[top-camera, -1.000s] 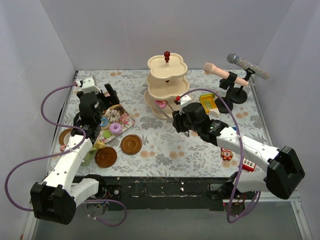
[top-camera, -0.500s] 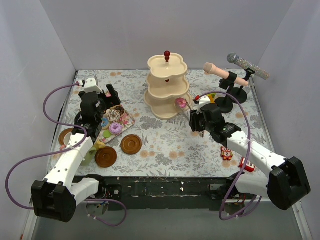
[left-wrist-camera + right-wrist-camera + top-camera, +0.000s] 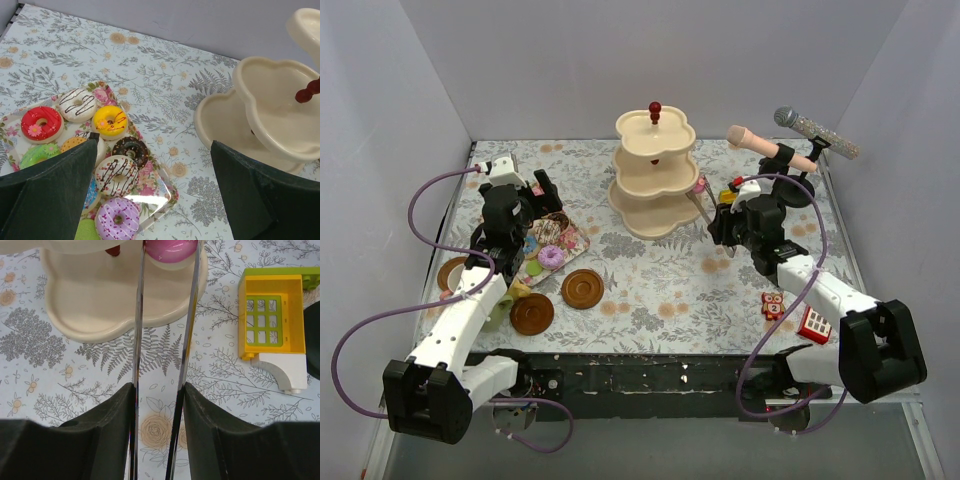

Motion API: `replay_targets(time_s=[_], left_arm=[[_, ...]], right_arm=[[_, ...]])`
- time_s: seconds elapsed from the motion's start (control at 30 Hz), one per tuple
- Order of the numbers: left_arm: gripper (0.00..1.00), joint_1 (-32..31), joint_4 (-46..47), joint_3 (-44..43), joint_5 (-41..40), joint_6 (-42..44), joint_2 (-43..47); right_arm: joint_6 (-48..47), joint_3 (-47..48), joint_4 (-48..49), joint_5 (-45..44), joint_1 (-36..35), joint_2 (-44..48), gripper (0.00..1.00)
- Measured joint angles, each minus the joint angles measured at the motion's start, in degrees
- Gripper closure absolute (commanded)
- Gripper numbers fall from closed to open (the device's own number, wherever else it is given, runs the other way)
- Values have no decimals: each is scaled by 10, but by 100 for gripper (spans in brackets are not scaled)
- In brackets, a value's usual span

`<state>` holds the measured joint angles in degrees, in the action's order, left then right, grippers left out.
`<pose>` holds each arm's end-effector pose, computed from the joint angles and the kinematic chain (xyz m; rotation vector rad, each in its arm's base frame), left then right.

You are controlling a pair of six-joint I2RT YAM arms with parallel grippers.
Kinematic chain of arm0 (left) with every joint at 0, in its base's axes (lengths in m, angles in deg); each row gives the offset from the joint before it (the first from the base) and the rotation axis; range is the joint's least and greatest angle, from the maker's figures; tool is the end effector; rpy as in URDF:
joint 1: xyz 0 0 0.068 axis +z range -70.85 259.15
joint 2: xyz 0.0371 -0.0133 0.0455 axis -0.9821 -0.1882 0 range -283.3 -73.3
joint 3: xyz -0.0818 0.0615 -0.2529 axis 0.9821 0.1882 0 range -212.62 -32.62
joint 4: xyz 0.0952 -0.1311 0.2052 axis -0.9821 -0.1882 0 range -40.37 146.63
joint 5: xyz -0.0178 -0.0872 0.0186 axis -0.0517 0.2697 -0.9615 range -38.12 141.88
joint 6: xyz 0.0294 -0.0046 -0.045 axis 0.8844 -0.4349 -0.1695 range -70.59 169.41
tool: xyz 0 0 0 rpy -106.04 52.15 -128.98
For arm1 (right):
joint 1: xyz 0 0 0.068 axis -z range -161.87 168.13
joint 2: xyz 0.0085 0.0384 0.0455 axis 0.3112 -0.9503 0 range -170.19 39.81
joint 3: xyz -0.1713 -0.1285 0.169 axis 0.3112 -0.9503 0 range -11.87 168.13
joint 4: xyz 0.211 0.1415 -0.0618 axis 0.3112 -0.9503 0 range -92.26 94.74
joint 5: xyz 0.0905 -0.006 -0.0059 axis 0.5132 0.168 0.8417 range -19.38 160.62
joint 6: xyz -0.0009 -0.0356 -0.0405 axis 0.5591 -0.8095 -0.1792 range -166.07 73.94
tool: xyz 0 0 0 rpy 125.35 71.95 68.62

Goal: Serve the afternoon tea
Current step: Place the desert on the desert table.

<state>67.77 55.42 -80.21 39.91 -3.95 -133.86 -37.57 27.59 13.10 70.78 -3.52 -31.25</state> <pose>0.2446 -0.0416 0.3202 -0.8034 1.6724 -0.6076 0.2557 0.1016 0.2426 -0.2300 1.9793 0.3441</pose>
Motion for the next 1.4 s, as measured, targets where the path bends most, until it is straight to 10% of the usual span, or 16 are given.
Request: replay_targets(time_s=[1.4], left_arm=[[2, 0, 0, 0, 0, 0, -2]], right_arm=[[-54, 166, 111, 67, 12, -289, 70]])
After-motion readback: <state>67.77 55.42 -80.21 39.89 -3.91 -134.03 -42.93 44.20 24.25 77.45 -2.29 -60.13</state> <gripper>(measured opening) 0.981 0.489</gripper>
